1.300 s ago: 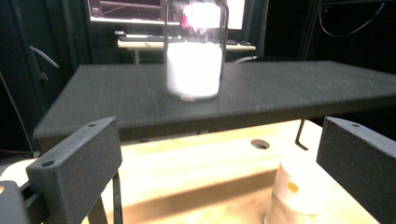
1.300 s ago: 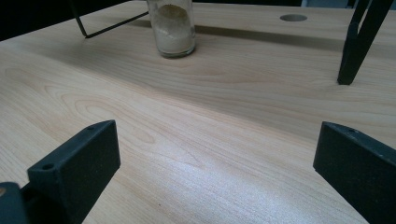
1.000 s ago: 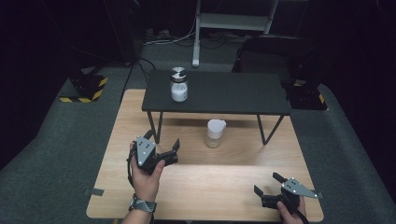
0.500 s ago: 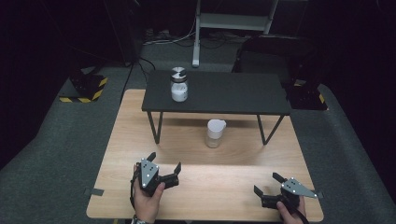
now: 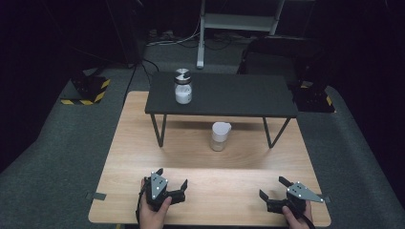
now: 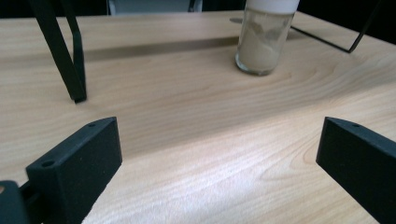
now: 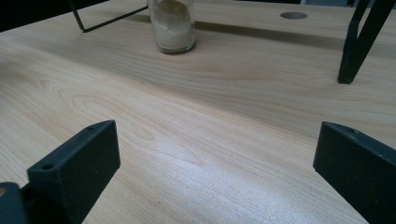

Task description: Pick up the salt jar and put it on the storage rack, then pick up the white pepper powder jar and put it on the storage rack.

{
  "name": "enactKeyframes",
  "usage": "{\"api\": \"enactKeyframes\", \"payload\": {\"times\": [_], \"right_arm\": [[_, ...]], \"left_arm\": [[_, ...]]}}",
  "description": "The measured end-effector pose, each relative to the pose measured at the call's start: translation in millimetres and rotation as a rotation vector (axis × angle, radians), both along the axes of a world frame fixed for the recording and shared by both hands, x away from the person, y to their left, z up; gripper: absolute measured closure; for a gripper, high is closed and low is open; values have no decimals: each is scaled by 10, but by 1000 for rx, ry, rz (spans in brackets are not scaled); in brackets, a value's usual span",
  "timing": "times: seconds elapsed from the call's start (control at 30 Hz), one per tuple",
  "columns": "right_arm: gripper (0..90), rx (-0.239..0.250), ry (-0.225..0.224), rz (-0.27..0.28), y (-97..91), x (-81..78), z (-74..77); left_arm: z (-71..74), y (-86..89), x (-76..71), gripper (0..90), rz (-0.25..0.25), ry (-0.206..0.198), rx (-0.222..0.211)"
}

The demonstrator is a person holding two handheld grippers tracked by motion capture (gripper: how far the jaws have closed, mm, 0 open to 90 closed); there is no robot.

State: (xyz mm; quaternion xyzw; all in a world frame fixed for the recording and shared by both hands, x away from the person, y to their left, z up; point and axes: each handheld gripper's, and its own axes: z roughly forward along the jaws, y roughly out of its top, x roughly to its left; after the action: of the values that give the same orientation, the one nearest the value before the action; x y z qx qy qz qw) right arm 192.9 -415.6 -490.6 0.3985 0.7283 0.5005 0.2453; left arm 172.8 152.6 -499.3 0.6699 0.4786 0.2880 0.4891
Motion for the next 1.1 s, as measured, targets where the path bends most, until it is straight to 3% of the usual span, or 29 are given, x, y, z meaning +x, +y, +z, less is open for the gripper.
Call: {"api": "enactKeyframes", "payload": {"times": [0.37, 0.93, 1.1], "right_arm": [[4, -6, -4, -2, 11, -9, 0], [5, -13, -4, 2, 27, -3, 5], [5, -16, 1, -5, 47, -4, 14]], "left_arm": [[1, 50, 32, 5, 11, 58, -3], [5, 52, 28, 6, -9, 56, 6], [-5, 77, 38, 6, -18, 57, -10]]}}
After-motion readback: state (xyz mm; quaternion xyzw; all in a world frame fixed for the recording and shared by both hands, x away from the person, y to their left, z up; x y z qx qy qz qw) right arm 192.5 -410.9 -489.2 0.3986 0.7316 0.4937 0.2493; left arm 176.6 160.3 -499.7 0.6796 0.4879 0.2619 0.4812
